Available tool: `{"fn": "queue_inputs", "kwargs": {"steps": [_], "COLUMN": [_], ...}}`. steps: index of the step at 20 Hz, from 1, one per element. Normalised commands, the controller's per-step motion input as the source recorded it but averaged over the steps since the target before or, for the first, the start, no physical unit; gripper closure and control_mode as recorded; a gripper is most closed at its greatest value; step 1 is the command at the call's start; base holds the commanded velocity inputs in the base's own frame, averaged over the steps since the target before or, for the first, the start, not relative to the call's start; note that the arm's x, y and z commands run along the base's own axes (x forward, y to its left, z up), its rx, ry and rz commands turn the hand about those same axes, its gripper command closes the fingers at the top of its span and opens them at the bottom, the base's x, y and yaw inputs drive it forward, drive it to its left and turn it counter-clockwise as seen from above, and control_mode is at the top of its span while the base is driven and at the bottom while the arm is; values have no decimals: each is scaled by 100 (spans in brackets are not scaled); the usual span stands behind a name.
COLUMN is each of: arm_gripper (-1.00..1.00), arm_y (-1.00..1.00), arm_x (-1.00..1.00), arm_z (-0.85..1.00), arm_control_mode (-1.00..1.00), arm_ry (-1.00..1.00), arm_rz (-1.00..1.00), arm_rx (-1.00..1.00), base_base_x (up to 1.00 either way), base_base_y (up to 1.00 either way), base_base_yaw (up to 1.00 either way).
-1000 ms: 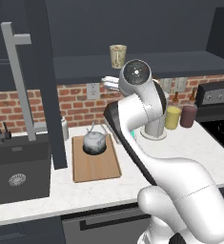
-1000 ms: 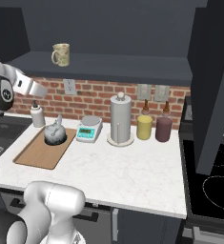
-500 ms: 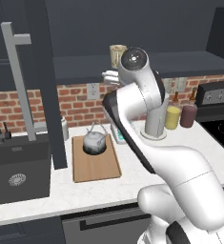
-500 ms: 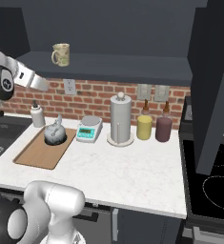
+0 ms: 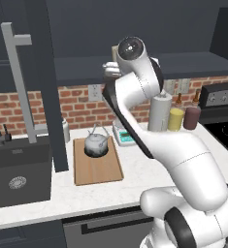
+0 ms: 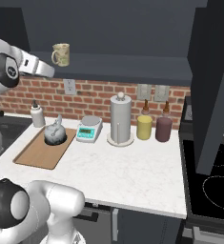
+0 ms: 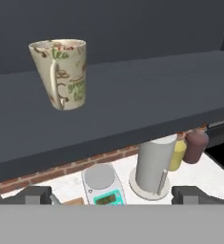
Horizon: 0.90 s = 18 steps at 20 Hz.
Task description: Pick the kettle from the counter and place it on the tray. Then pick the mug from the cabinet and place it on the tray. Then close the cabinet doors.
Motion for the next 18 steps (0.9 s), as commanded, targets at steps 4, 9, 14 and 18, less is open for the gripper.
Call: {"fn": "queue_inputs", "kwargs": {"steps": [4,9,14,18], "arm_gripper": [-100,-100,-100,-100], "arm_y": [0,0,0,0], "arm_x": [34,33,34,24], "arm_z": [35,20,0,-3], "arm_control_mode": [-100,-100,-100,-100], "arm_ry": [6,10,5,0], "arm_rz": [0,0,0,-1], "arm_rx": [-10,-6,-4,-2], "base_base_x": [0,0,0,0], "base_base_y": [0,0,0,0], "base_base_yaw": [0,0,0,0]}}
